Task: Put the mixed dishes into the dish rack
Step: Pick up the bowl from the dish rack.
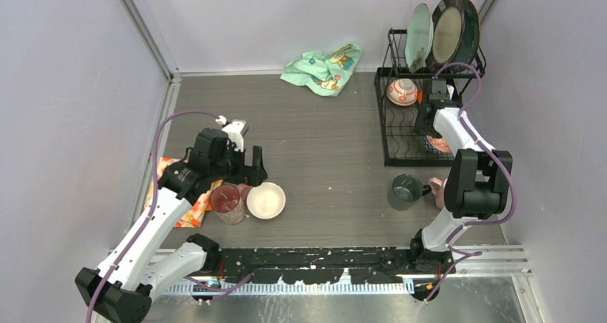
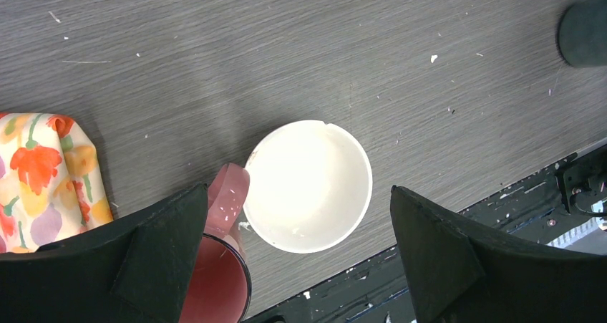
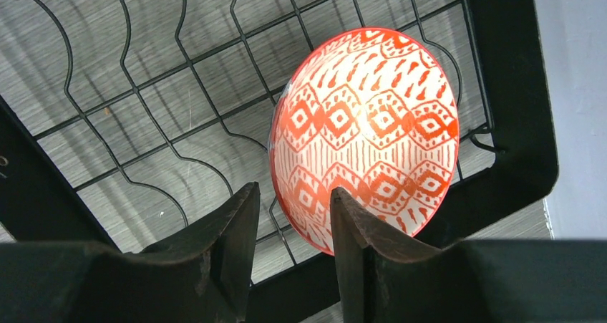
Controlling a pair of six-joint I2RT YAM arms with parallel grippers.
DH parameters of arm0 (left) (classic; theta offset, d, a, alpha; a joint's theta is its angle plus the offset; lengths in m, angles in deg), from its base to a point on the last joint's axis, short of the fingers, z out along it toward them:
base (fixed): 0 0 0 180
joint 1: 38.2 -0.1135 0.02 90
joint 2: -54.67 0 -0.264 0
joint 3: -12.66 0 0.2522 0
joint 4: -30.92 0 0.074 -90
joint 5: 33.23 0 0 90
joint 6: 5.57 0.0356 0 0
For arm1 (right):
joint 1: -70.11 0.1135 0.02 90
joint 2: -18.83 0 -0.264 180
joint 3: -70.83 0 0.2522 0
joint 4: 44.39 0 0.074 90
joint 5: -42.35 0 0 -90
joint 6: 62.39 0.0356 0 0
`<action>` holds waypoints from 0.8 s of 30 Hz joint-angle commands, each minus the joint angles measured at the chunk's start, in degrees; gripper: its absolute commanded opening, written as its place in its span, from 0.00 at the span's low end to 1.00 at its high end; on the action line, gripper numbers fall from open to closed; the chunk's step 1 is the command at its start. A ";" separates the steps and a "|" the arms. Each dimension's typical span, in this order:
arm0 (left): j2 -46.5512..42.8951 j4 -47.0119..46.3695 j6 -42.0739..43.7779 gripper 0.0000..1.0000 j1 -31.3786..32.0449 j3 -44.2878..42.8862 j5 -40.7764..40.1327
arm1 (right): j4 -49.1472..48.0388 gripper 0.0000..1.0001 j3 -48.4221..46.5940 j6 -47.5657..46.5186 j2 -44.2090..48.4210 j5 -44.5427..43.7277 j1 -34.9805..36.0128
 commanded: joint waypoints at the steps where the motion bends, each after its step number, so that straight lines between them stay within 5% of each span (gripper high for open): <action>1: -0.31 -0.87 0.91 1.00 0.24 0.08 -0.46 | -1.71 0.45 -3.05 -1.32 -1.31 0.18 0.10; 13: 0.13 -1.07 0.91 1.00 0.28 0.17 -0.04 | -5.65 0.15 -3.26 -0.89 -1.21 6.89 0.10; 24: 0.48 -0.98 0.95 1.00 0.24 0.09 0.11 | -17.99 0.01 1.92 8.29 6.52 26.26 -3.73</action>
